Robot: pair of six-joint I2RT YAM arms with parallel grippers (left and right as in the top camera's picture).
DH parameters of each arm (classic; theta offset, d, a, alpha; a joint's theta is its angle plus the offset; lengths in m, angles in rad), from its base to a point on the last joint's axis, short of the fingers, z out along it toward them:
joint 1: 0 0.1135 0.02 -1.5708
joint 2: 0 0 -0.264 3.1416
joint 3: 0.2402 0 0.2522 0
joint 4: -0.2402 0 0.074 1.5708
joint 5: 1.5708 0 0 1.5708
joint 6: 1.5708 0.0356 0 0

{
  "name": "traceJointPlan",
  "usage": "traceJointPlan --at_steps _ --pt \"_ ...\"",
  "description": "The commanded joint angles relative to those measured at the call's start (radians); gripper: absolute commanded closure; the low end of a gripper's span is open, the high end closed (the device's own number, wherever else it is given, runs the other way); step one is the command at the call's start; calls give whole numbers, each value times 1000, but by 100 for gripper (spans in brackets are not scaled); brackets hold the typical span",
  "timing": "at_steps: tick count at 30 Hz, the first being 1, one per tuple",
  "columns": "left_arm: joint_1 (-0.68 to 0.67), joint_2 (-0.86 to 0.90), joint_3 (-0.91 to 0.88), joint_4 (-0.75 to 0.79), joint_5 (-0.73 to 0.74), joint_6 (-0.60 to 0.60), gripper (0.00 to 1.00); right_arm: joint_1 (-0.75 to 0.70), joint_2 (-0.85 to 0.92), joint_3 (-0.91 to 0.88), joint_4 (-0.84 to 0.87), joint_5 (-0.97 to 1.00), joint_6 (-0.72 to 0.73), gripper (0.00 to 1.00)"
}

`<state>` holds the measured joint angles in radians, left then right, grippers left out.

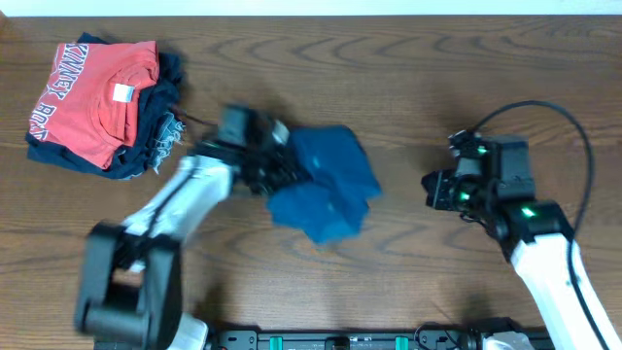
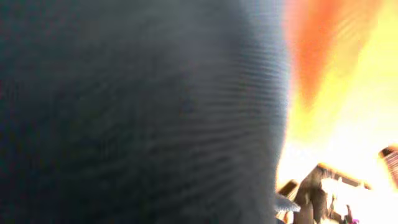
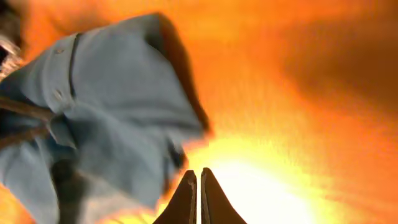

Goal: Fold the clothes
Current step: 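Carry the bundle with the left gripper onto the clothes stack, then release the bundle and press it down on the stack with the left gripper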

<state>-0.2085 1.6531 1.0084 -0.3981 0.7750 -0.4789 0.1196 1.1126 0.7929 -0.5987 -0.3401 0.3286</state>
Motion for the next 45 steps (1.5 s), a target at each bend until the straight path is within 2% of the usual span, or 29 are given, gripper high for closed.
traceJointPlan --at_steps 1,6,12,17,24,25,28,30,32,33,34,40,45 --pt "124 -120 127 18 -2 -33 94 -14 -73 12 -3 -8 16 98" --pt "318 -136 261 94 -1 -69 94 -14 -126 12 3 -8 66 99" --pt "532 -117 301 276 -17 -125 94 -14 -126 12 3 -8 68 99" --pt "692 -58 301 317 -51 -130 94 -14 -125 12 2 -8 77 99" --pt "812 53 301 326 -65 -124 92 -14 -126 12 -11 -9 95 99" --pt "821 71 301 325 -69 -116 89 -14 -126 12 -12 -8 94 99" --pt "835 117 301 296 -120 -101 69 -14 -126 12 -14 -8 94 99" --pt "847 132 301 260 -152 -69 37 -14 -126 12 -16 -9 95 99" --pt "863 128 301 221 -156 -20 23 -14 -126 12 -20 -8 100 99" --pt "873 119 301 193 -158 5 7 -14 -126 12 -22 -8 106 99" --pt "883 107 301 158 -167 24 0 -14 -126 12 -22 -8 109 99" --pt "970 -29 301 -74 -280 117 2 -14 -126 12 -22 -8 112 99" --pt "1047 -161 301 -166 -286 146 2 -14 -126 12 -22 -8 112 99"
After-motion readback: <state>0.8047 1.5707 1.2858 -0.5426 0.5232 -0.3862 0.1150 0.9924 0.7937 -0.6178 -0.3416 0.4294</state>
